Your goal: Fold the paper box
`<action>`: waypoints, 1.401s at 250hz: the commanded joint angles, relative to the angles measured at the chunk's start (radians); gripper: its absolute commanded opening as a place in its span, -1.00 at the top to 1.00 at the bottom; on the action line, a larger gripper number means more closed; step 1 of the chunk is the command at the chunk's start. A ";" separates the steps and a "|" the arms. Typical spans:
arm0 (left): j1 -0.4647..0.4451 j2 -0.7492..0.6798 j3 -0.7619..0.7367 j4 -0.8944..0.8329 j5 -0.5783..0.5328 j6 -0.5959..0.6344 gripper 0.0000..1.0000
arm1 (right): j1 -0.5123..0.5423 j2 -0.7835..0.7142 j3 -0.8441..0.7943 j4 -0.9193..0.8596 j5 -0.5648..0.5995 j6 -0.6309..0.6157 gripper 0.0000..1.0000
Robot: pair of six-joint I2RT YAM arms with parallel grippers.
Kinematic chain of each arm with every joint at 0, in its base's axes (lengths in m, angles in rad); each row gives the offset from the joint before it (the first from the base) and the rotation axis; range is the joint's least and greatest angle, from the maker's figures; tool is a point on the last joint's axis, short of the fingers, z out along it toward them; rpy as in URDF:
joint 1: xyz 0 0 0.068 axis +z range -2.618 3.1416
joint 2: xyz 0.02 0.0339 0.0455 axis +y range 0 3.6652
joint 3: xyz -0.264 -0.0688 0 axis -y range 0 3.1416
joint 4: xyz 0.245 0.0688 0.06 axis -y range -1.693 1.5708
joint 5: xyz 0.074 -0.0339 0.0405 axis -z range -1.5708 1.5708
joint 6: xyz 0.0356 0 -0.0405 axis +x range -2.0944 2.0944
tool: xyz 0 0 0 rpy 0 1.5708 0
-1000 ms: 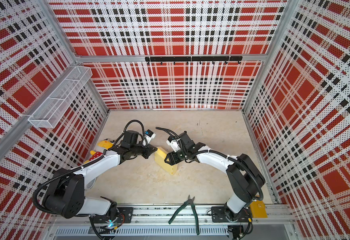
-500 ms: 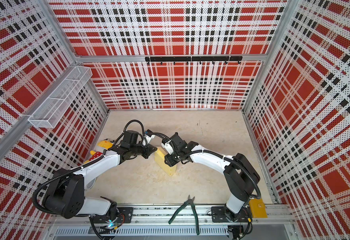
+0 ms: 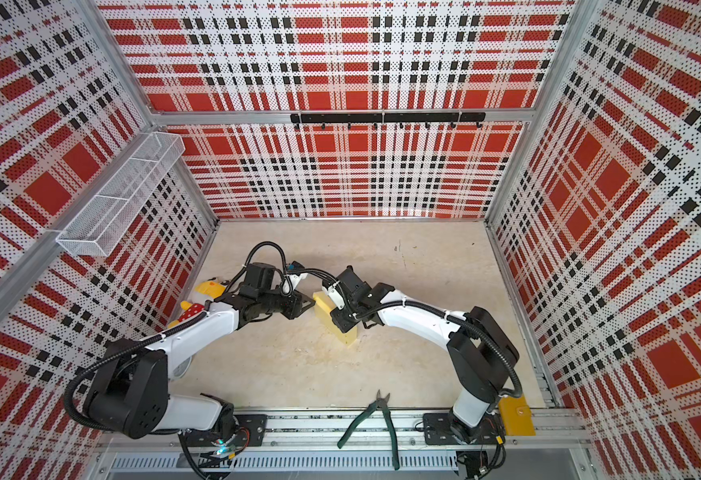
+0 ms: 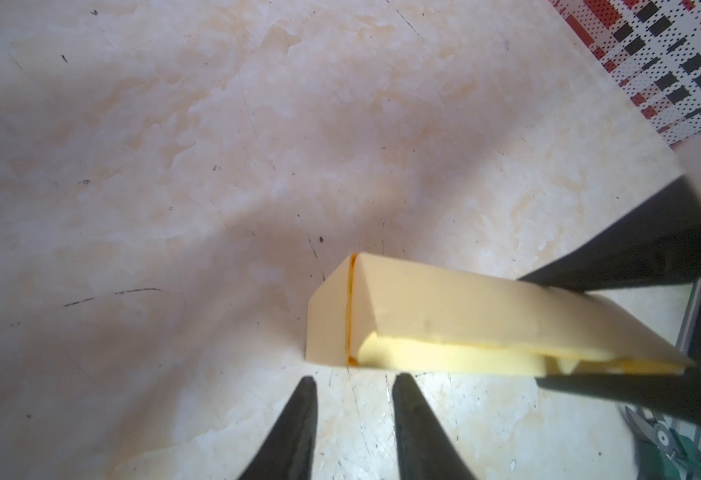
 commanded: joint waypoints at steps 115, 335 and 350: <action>0.051 0.064 0.170 -0.009 0.171 -0.301 -0.03 | -0.022 0.013 -0.025 0.015 0.038 -0.065 0.20; 0.024 0.187 0.187 -0.101 0.023 -0.191 0.02 | -0.036 0.044 -0.041 0.050 0.007 -0.060 0.13; 0.024 0.192 0.187 -0.107 0.016 -0.178 0.02 | -0.037 0.047 -0.042 0.051 0.006 -0.058 0.11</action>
